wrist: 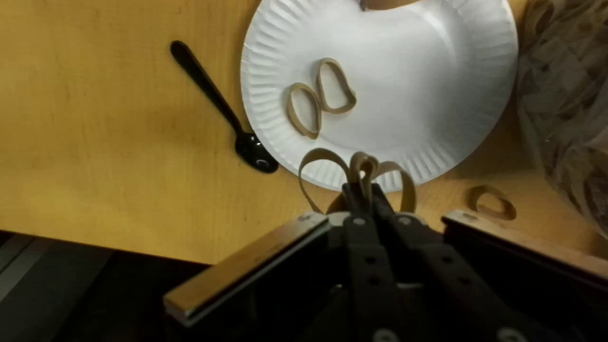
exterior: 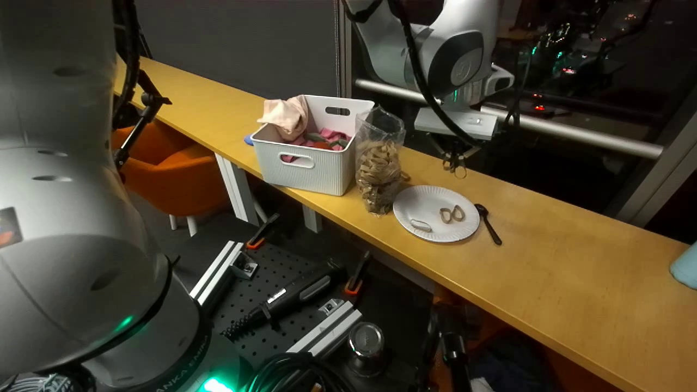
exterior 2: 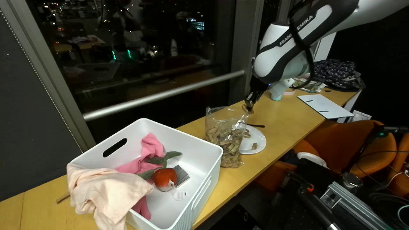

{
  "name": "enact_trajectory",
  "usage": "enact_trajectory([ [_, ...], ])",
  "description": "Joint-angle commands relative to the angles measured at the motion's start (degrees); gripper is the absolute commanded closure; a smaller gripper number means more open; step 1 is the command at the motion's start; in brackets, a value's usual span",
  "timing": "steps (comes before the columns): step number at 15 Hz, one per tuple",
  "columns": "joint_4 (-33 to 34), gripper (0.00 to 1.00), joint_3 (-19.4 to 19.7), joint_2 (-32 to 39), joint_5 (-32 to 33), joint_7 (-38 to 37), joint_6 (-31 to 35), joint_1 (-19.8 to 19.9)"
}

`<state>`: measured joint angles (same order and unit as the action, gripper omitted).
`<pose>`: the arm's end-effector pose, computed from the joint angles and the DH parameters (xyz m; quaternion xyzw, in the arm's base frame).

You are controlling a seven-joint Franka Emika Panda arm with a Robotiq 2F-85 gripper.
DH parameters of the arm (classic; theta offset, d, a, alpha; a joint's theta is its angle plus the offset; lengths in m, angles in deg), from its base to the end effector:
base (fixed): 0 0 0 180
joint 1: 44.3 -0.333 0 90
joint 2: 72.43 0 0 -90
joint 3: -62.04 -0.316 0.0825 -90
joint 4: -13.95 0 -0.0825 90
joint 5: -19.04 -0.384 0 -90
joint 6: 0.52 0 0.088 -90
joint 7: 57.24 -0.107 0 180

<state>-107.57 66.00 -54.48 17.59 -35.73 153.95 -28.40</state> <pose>0.5652 -0.2039 0.2898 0.9914 0.0067 0.1213 0.0495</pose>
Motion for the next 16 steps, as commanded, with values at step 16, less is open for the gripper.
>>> enact_trajectory([
  [16,-9.1,0.99,-5.3,-17.9,-15.1,21.2,12.1,-11.8],
])
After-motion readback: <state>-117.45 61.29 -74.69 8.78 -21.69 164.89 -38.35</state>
